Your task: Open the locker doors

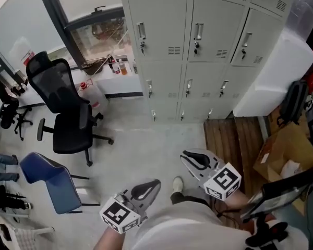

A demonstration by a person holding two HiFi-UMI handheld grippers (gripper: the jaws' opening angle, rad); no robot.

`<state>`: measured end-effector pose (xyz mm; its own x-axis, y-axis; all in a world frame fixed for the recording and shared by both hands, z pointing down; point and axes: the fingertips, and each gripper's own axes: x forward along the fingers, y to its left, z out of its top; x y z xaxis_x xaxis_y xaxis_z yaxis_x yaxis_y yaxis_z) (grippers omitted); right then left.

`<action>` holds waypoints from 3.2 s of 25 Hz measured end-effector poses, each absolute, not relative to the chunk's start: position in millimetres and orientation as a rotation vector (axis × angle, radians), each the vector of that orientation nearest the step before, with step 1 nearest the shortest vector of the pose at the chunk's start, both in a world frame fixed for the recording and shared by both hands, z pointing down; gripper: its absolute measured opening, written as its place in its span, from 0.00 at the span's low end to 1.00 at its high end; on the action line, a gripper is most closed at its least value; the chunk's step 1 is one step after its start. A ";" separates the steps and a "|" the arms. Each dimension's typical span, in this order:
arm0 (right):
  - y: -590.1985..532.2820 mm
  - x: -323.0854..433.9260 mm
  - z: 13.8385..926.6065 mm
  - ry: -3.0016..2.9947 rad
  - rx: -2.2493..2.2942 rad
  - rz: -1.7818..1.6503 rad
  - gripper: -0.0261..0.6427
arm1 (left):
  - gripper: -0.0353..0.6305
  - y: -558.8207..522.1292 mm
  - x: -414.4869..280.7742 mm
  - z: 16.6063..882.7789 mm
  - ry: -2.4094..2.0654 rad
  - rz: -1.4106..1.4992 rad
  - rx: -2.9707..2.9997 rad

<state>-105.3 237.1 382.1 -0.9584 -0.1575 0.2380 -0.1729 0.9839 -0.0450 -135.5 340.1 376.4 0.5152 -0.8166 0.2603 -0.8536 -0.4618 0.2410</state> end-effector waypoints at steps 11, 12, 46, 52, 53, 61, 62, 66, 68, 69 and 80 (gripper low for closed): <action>95.9 -148.4 378.8 -2.889 0.244 0.045 0.07 | 0.07 208.9 -167.3 356.3 -1.412 0.099 2.418; 87.3 -156.2 377.7 -2.892 0.253 0.040 0.07 | 0.07 203.2 -174.1 358.4 -1.411 0.100 2.416; -187.5 -464.5 268.5 -2.888 0.878 -0.139 0.13 | 0.07 100.8 -446.3 346.9 -1.074 0.148 2.654; -212.2 -477.9 266.2 -2.880 0.916 -0.121 0.14 | 0.07 94.7 -464.8 344.3 -1.088 0.139 2.656; -214.8 -479.7 266.3 -2.882 0.918 -0.113 0.15 | 0.07 94.4 -466.8 345.3 -1.090 0.140 2.652; -223.7 -492.5 269.2 -2.884 0.943 -0.080 0.17 | 0.07 93.5 -476.1 348.6 -1.088 0.145 2.638; -224.3 -494.0 269.5 -2.886 0.943 -0.076 0.17 | 0.07 93.2 -476.7 348.6 -1.088 0.145 2.639; -226.5 -496.5 270.3 -2.898 0.953 -0.043 0.17 | 0.07 94.7 -480.0 351.2 -1.092 0.146 2.635; -225.9 -496.9 270.4 -2.907 0.954 -0.022 0.17 | 0.07 95.7 -483.0 351.8 -1.096 0.143 2.630; -225.4 -497.1 270.2 -2.913 0.952 -0.010 0.17 | 0.07 96.0 -484.5 351.9 -1.099 0.141 2.627; -197.5 -481.3 270.2 -2.858 1.053 -0.003 0.20 | 0.07 100.9 -481.1 352.8 -1.066 0.122 2.633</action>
<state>-481.3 -197.5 270.2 -0.7570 -0.6473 0.0893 -0.6471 0.7616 0.0349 -481.1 100.9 352.8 0.7214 -0.6666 0.1877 -0.6918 -0.6808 0.2409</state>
